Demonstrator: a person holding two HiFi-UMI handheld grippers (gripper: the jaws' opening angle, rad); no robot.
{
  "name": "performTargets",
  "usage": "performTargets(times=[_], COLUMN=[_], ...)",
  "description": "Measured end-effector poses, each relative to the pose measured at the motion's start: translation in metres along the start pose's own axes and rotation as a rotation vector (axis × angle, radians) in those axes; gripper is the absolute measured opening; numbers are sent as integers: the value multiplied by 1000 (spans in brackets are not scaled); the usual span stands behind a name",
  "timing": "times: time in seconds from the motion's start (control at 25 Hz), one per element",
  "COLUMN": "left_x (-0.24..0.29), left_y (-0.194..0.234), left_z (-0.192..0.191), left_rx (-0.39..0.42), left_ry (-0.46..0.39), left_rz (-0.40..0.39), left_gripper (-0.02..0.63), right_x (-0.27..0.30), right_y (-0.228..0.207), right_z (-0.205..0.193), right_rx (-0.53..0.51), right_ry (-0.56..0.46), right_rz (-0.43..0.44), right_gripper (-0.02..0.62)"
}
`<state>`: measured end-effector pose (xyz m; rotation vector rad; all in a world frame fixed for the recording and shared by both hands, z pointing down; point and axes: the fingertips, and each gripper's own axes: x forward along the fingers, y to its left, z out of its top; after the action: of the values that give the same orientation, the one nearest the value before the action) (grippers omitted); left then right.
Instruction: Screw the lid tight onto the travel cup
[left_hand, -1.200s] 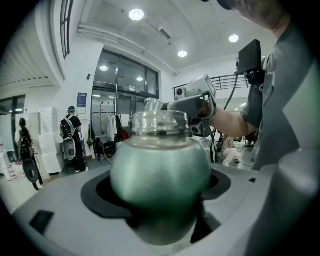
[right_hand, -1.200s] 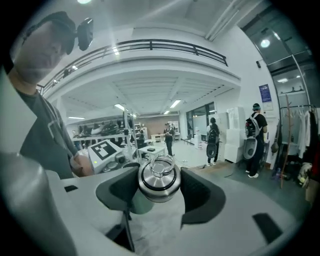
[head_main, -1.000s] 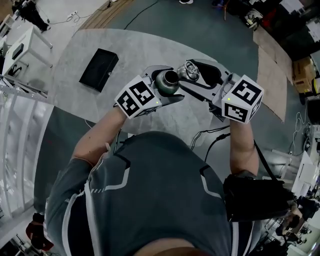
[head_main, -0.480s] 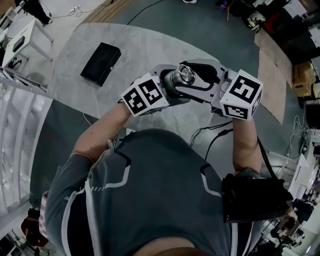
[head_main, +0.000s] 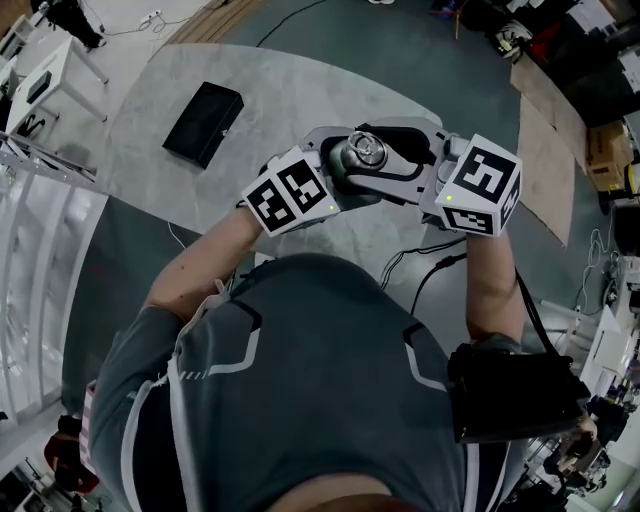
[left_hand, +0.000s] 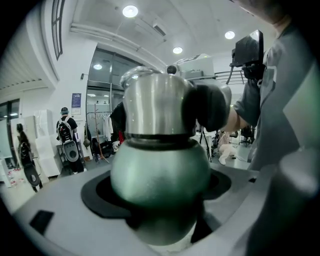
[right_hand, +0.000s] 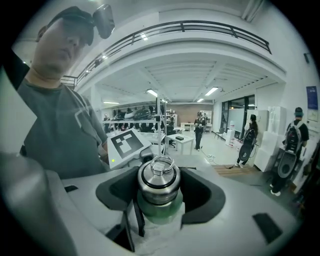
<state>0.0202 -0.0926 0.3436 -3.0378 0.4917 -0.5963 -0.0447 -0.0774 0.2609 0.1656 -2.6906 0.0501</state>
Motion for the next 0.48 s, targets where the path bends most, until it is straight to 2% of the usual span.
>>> performTargets(times=[0.16,0.32,0.4,0.48], left_x=[-2,-1,0,0], left_y=[8,17,18,18], left_z=[-7,-13,-16,-17], left_rx=[1,-19,-21,-17], left_ry=[29,33,36,35], left_rz=[45,85,84,75], left_gripper=[402,402,402,402], right_x=[5,10,11,11], right_y=[-7,-19,-21,-21], right_z=[-2,-6,-8,-9], right_rx=[47,152,168,175], right_ry=[-24,-94,-94,-93], right_rz=[-86,-219,-266,-280], right_gripper=[278,278,278,278])
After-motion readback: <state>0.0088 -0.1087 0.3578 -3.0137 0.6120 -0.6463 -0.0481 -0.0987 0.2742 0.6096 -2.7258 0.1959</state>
